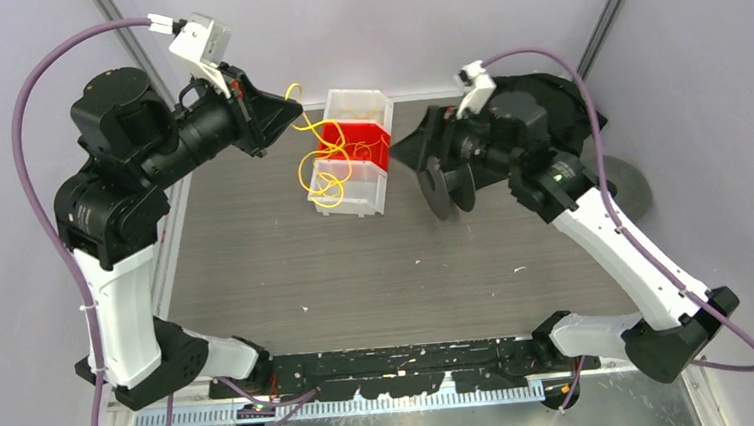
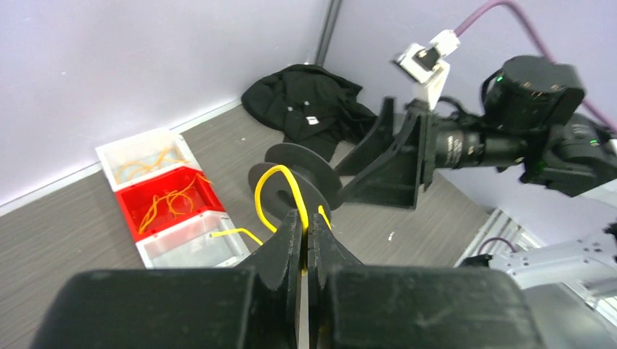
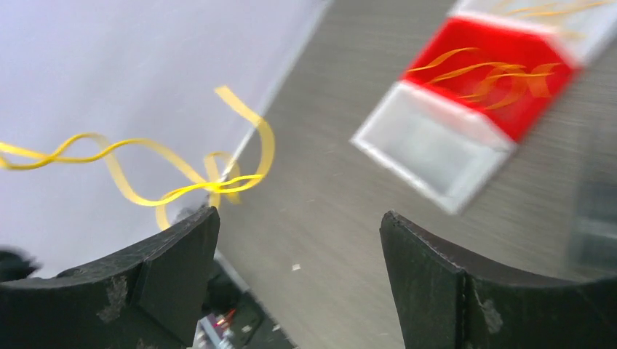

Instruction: Wrap the cables

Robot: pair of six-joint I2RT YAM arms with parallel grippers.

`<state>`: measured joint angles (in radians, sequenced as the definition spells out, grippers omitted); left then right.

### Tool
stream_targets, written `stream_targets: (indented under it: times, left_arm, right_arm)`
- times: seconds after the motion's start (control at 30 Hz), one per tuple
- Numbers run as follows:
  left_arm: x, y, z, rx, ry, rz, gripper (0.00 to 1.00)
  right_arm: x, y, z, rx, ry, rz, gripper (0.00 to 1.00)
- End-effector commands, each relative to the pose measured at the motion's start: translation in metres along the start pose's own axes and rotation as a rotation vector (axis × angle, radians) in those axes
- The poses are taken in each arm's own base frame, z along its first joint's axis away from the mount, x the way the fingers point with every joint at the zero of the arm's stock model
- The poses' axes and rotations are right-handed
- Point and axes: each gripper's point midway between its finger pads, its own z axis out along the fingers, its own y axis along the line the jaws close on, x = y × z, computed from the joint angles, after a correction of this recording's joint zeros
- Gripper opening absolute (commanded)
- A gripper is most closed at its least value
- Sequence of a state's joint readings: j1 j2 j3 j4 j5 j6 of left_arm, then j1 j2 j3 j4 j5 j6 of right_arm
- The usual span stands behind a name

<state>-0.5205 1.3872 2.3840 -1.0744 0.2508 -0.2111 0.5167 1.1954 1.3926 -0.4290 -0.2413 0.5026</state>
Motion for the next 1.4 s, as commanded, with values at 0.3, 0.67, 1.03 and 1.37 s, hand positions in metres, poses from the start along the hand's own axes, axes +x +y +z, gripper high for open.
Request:
stream_targets:
  times: [0.3, 0.67, 1.03, 1.37]
  left_arm:
    - [-0.013, -0.031, -0.018, 0.145, -0.055, -0.034, 0.01]
    - [0.000, -0.009, -0.021, 0.020, -0.024, -0.013, 0.00]
    - [0.035, 0.027, -0.047, -0.187, 0.050, 0.021, 0.99]
    - [0.044, 0.020, -0.019, -0.107, 0.073, -0.011, 1.00]
  right_arm:
    - [0.037, 0.070, 0.085, -0.200, 0.088, 0.190, 0.83]
    - [0.008, 0.053, 0.065, -0.042, -0.050, 0.129, 0.01]
    - [-0.084, 0.059, -0.129, 0.095, -0.283, -0.155, 0.00]
    - [-0.108, 0.062, -0.232, 0.130, -0.421, -0.143, 0.00]
